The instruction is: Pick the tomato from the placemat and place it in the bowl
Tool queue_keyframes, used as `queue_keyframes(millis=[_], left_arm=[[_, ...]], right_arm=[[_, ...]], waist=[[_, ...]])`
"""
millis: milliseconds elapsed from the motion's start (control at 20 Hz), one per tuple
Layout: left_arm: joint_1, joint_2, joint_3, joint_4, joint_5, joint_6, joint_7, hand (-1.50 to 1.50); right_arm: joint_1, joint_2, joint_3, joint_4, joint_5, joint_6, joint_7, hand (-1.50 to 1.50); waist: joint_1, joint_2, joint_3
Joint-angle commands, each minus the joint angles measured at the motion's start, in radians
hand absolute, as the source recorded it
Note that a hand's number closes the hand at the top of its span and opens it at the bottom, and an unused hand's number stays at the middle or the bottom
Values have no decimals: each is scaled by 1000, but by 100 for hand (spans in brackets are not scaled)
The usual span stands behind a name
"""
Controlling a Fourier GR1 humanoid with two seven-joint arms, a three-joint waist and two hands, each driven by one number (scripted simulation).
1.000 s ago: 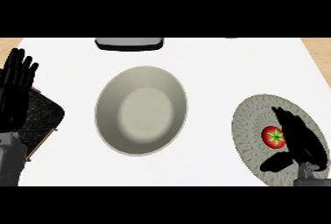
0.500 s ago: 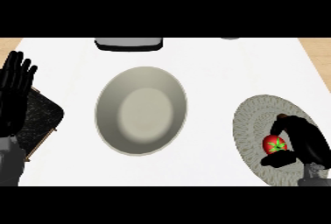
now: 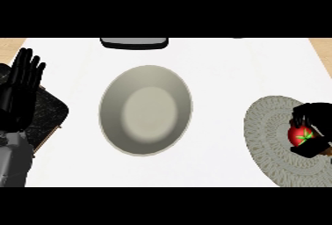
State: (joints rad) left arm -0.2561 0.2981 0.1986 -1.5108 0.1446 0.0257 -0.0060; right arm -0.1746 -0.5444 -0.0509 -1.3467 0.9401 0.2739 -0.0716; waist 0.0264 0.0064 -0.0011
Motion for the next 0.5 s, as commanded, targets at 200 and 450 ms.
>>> queue_keyframes(millis=[200, 450], left_arm=[[-31, 2, 7, 21, -7, 12, 26, 0], [29, -2, 14, 5, -9, -5, -7, 0]], right_arm=[[-268, -164, -34, 312, 20, -40, -311, 150], [-333, -192, -109, 252, -56, 29, -317, 150]], waist=[[-7, -1, 2], [-19, -6, 1]])
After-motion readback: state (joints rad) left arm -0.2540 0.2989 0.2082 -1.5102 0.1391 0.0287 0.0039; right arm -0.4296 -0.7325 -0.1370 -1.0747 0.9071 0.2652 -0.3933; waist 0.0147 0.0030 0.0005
